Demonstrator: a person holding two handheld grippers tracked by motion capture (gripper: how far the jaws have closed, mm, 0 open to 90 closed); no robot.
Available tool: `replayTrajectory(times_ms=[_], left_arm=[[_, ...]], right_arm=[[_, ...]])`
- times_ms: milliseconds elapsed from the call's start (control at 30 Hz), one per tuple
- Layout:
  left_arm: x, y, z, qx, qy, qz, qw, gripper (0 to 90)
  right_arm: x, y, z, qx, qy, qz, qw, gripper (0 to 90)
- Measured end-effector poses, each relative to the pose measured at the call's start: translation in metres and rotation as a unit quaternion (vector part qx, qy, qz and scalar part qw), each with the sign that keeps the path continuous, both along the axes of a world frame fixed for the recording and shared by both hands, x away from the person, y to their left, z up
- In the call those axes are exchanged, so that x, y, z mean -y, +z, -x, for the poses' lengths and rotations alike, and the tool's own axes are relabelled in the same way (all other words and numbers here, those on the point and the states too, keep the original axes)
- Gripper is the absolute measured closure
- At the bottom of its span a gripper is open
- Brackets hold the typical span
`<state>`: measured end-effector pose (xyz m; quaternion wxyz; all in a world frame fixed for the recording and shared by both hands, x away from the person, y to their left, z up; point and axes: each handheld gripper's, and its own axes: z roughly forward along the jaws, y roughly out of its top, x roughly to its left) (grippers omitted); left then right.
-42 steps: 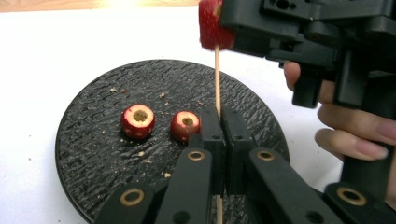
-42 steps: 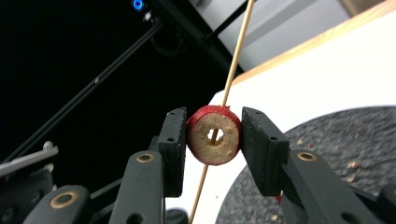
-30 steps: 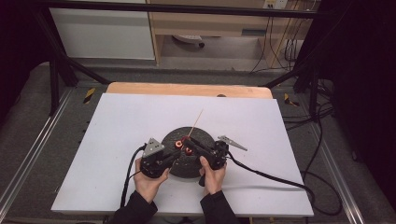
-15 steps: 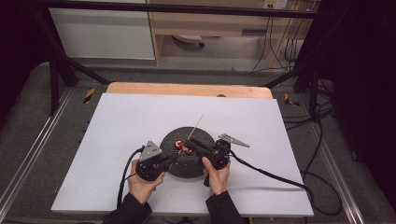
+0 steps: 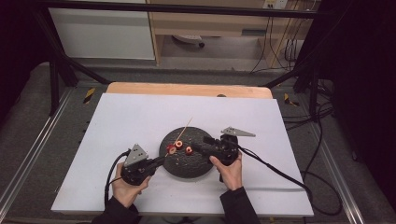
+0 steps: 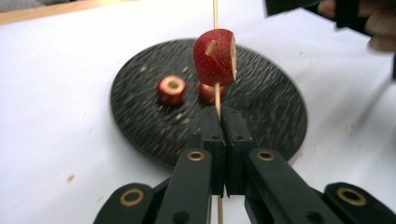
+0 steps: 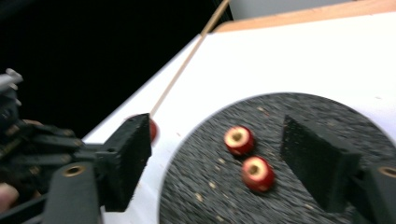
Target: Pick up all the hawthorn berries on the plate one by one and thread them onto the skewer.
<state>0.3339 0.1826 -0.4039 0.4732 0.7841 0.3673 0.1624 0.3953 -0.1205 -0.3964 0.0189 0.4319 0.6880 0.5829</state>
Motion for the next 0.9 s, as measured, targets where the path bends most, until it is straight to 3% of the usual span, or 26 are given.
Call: replayTrajectory(times_ms=[67,100,200,367,500,633,767,900], left_arm=[[-0.008,-0.002,0.001,0.0,0.003,-0.006,1.0,88.6],[-0.011,-0.002,0.002,-0.001,0.004,-0.007,1.0,88.6],[-0.022,-0.003,0.004,-0.002,0.01,-0.012,0.9999,88.6],[-0.033,-0.004,0.006,-0.005,0.016,-0.016,0.9997,88.6],[-0.037,-0.005,0.006,-0.01,0.014,-0.023,0.9996,88.6],[-0.038,-0.006,0.006,-0.012,0.013,-0.029,0.9994,88.5],[-0.039,-0.008,0.006,-0.016,0.007,-0.032,0.9993,88.5],[-0.041,-0.01,0.007,-0.018,0.004,-0.031,0.9994,88.5]], right_arm=[[0.003,0.004,-0.004,0.006,0.007,0.055,0.9984,19.2],[0.003,0.004,-0.004,0.006,0.007,0.055,0.9984,19.2],[0.0,0.007,-0.007,0.005,0.023,0.101,0.9946,16.5],[-0.011,0.014,-0.011,0.009,0.043,0.162,0.9858,13.0],[-0.019,0.017,-0.016,0.006,0.062,0.194,0.9791,10.5],[-0.027,0.019,-0.022,0.003,0.077,0.236,0.9687,8.2],[-0.036,0.019,-0.03,-0.007,0.097,0.289,0.9526,8.0],[-0.043,0.018,-0.04,-0.019,0.108,0.317,0.9419,10.0]])
